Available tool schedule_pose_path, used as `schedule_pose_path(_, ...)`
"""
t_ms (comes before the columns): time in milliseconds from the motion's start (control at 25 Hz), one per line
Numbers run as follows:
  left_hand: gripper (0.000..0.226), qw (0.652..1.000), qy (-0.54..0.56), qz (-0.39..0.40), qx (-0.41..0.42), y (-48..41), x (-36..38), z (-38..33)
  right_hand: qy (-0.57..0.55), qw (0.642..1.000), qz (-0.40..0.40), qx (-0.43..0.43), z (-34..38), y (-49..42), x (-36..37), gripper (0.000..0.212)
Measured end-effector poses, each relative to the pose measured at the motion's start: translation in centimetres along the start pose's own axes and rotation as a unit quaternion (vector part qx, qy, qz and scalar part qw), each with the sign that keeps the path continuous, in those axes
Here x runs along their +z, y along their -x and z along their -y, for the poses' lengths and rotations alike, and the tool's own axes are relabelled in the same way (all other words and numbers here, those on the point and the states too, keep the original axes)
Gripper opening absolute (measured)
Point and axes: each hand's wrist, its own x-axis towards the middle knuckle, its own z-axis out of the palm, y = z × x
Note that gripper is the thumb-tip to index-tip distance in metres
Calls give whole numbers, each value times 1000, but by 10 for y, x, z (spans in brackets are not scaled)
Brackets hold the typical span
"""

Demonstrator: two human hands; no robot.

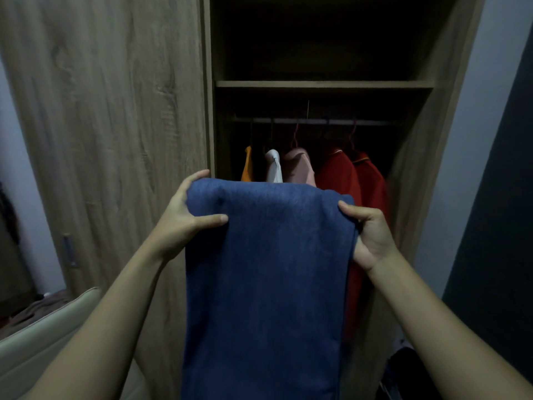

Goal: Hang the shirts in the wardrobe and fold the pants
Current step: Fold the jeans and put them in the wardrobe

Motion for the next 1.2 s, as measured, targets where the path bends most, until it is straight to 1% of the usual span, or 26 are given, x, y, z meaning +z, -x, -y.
schedule_pose_path(40,93,1000,-10,6,6,-2,-4,-2,-3,1000,3,-2,2,1,2,59)
schedule_pose_path(160,83,1000,-14,6,18,-9,-8,-10,-4,1000,7,-10,7,4,7,58)
schedule_pose_path(280,72,998,-36,-40,35,-12,-5,-13,-8,1000,17,-18,12,6,13,55)
schedule_pose_path(360,69,994,-64,-84,42,-12,-3,-12,-3,1000,22,-18,16,6,15,57)
schedule_pose_path(440,71,992,-49,-103,55,-12,4,-13,14,999,28,-29,20,9,16,61)
schedule_pose_path(520,73,993,2,-95,75,-9,16,-12,17,998,34,-48,23,10,17,60)
schedule_pose_path(560,70,993,14,-88,83,-7,22,-11,10,998,38,-57,24,10,19,58)
schedule_pose_path(640,66,994,-8,-71,79,-4,30,-13,-7,998,28,-61,26,9,21,54)
schedule_pose_path(680,67,996,-34,-52,69,-2,31,-17,-13,998,12,-58,28,8,18,52)
schedule_pose_path(720,69,996,-50,-16,69,-2,31,-19,-7,998,-3,-57,30,8,15,49)
schedule_pose_path(760,71,995,-49,17,83,-2,31,-19,15,998,-15,-63,33,8,11,42)
schedule_pose_path(800,73,994,-38,22,97,-1,32,-19,61,994,-32,-79,37,8,6,34)
schedule_pose_path(840,73,995,-18,-6,100,-1,33,-19,131,986,-40,-100,42,7,2,34)
schedule_pose_path(880,72,995,1,-46,93,-1,35,-21,209,970,-47,-116,47,6,-3,43)
schedule_pose_path(920,68,993,17,-79,84,-2,38,-23,287,948,-53,-129,51,5,-7,61)
schedule_pose_path(960,62,992,28,-96,77,-3,41,-27,360,920,-61,-144,54,3,-10,74)
schedule_pose_path(1000,56,992,33,-100,72,-5,42,-32,423,887,-75,-168,55,2,-11,80)
schedule_pose_path(1040,53,993,35,-97,65,-8,42,-38,461,856,-115,-203,54,2,-13,81)
schedule_pose_path(1080,51,993,33,-96,60,-10,43,-44,465,833,-173,-244,50,4,-16,81)
schedule_pose_path(1120,50,993,33,-99,60,-13,42,-49,441,822,-221,-285,43,7,-20,84)
schedule_pose_path(1160,47,992,38,-102,62,-15,42,-52,430,815,-240,-307,32,12,-24,92)
schedule_pose_path(1200,41,991,43,-108,65,-15,42,-54,442,815,-219,-303,18,15,-29,104)
